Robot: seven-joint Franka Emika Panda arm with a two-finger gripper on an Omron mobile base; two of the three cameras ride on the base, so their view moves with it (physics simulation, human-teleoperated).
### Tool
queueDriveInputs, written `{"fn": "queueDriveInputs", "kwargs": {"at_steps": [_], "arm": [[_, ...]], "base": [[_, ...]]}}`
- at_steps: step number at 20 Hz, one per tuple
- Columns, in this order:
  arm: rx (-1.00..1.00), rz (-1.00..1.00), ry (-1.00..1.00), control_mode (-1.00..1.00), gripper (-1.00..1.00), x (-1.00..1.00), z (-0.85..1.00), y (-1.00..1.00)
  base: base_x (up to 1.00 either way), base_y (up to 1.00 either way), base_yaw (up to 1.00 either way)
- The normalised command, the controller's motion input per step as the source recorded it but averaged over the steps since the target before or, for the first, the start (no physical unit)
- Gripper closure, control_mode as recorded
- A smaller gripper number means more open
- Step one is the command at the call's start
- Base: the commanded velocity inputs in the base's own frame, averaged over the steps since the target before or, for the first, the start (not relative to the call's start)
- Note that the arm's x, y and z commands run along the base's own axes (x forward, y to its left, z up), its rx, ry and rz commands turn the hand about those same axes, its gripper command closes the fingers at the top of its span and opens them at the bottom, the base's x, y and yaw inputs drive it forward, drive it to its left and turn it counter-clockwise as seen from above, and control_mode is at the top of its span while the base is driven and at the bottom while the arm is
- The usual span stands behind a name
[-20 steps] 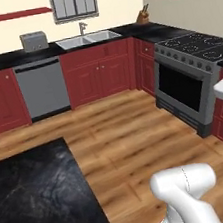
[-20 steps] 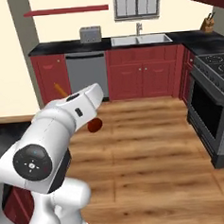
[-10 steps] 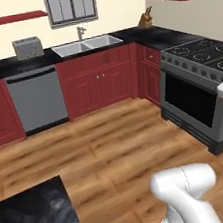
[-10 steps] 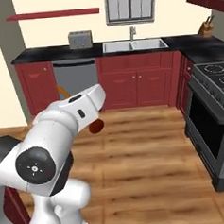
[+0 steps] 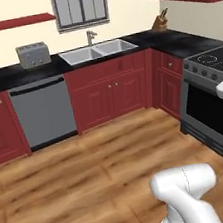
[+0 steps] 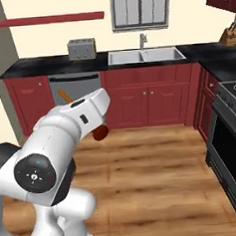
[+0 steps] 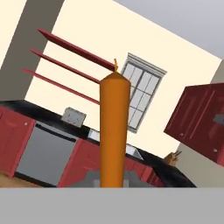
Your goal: Pick the candle and candle from the dining table and place them in the open cabinet. Close the cabinet after placing the objects.
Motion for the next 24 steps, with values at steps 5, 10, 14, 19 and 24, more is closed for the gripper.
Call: {"fn": "queueDriveInputs", "kwargs": {"at_steps": [5, 10, 14, 19, 24], "arm": [[0.0, 0.0, 0.0, 1.0, 1.0, 0.0, 0.0, 0.0], [0.0, 0.0, 0.0, 1.0, 1.0, 0.0, 0.0, 0.0], [0.0, 0.0, 0.0, 1.0, 1.0, 0.0, 0.0, 0.0], [0.0, 0.0, 0.0, 1.0, 1.0, 0.0, 0.0, 0.0], [0.0, 0.0, 0.0, 1.0, 1.0, 0.0, 0.0, 0.0]], "base": [[1.0, -0.2, 0.0], [1.0, -0.19, -0.31], [1.0, 0.0, -0.68], [0.87, 0.0, -0.74], [0.6, -0.09, -0.81]]}}
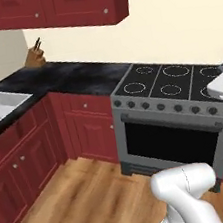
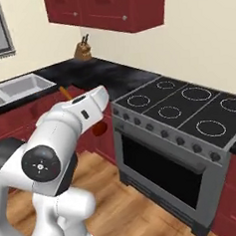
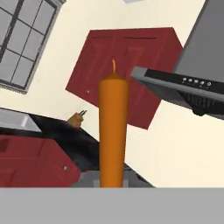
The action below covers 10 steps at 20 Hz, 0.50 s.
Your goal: Pick the candle and candle from the dining table and place them in the open cabinet. Close the cabinet after placing the objects.
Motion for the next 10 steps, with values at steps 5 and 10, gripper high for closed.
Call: {"fn": "queueDriveInputs", "kwargs": {"at_steps": [5, 10], "arm": [[0.0, 0.0, 0.0, 1.0, 1.0, 0.0, 0.0, 0.0], [0.0, 0.0, 0.0, 1.0, 1.0, 0.0, 0.0, 0.0]], "base": [[0.39, -0.24, -0.77], [0.32, -0.25, -0.58]]}}
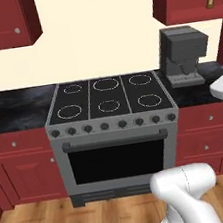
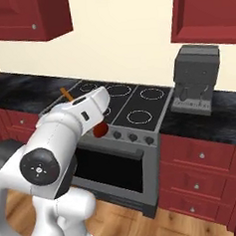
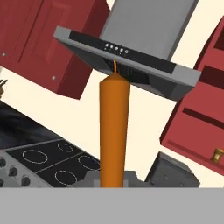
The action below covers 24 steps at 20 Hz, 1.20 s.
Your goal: Pick the candle and candle from the dining table and place them in the open cabinet. Close the cabinet after placing the objects.
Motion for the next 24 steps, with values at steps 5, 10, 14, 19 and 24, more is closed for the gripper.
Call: {"fn": "queueDriveInputs", "kwargs": {"at_steps": [5, 10, 14, 19, 24], "arm": [[0.0, 0.0, 0.0, 1.0, 1.0, 0.0, 0.0, 0.0], [0.0, 0.0, 0.0, 1.0, 1.0, 0.0, 0.0, 0.0], [0.0, 0.0, 0.0, 1.0, 1.0, 0.0, 0.0, 0.0], [0.0, 0.0, 0.0, 1.0, 1.0, 0.0, 0.0, 0.0], [0.0, 0.0, 0.0, 1.0, 1.0, 0.0, 0.0, 0.0]], "base": [[0.19, -0.17, -0.01], [0.41, -0.76, 0.0], [0.6, -0.74, 0.0], [0.77, -0.18, 0.0], [0.7, -0.07, 0.0]]}}
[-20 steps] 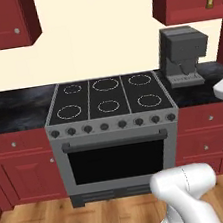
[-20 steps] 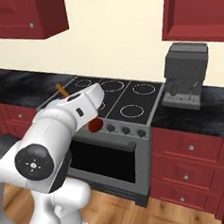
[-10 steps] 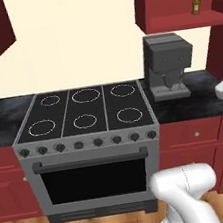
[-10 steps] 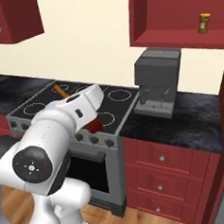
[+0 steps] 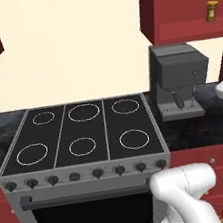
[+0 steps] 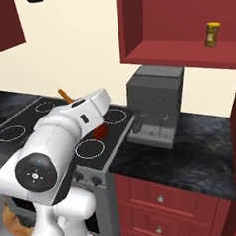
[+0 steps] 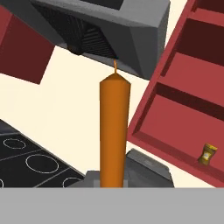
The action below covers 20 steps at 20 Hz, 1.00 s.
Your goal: Pick the candle and candle from the dining table and place them in the open cabinet. Close the cabinet after placing the objects.
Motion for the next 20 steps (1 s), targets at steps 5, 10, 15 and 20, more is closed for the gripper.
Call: {"fn": "queueDriveInputs", "kwargs": {"at_steps": [5, 10, 15, 20], "arm": [[0.0, 0.0, 0.0, 1.0, 1.0, 0.0, 0.0, 0.0], [0.0, 0.0, 0.0, 1.0, 1.0, 0.0, 0.0, 0.0], [0.0, 0.0, 0.0, 1.0, 1.0, 0.0, 0.0, 0.0], [0.0, 0.0, 0.0, 1.0, 1.0, 0.0, 0.0, 0.0]], "base": [[0.38, -0.41, -0.03], [0.27, -0.45, -0.02], [0.26, -0.4, -0.03], [0.49, 0.0, -0.05]]}}
